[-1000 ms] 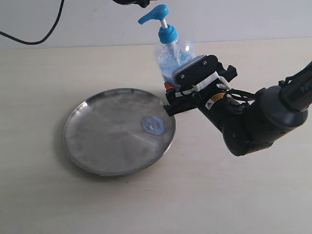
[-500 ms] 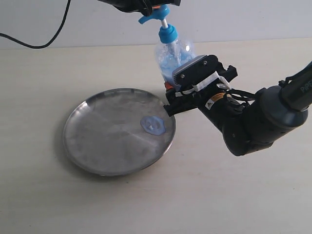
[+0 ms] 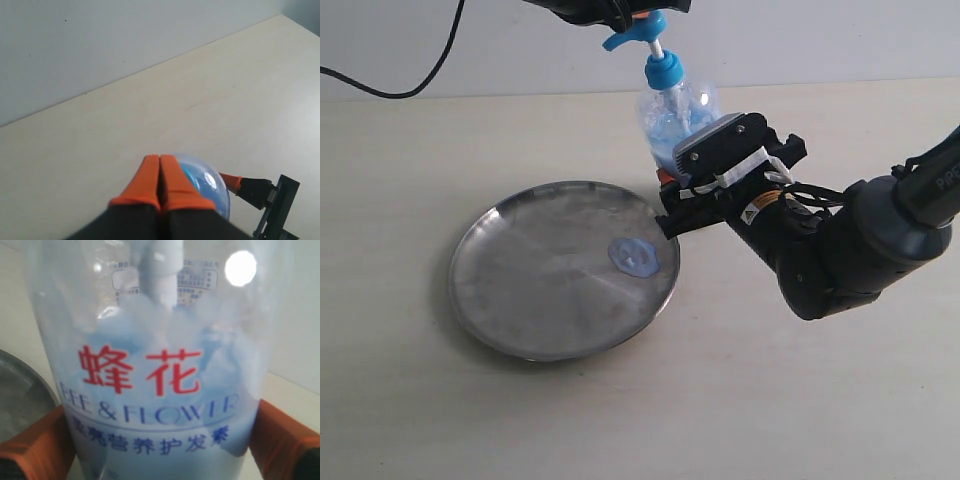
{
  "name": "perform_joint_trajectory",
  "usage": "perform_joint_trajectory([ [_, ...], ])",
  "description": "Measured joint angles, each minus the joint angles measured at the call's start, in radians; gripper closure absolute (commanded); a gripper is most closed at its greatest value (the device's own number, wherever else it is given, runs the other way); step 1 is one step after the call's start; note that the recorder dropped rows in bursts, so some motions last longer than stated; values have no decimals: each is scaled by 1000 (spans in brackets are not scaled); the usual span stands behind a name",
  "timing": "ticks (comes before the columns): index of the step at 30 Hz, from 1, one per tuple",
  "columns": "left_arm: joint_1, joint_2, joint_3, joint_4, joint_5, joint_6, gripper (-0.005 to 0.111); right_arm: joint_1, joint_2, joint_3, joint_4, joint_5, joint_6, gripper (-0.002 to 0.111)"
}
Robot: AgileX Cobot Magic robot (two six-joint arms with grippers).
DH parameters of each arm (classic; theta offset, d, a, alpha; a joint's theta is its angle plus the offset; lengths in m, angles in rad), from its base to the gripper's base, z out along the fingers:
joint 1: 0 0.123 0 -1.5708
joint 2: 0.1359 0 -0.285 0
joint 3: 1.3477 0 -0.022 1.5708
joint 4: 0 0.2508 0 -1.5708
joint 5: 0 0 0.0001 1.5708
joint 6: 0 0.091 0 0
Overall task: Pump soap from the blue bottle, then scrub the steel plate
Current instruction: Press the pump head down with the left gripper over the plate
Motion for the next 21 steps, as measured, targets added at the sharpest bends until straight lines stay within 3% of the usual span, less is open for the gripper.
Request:
perform_joint_trajectory([
  [21,0,32,-20,0,-2,4,107,0,0,0,7,2,35,108],
])
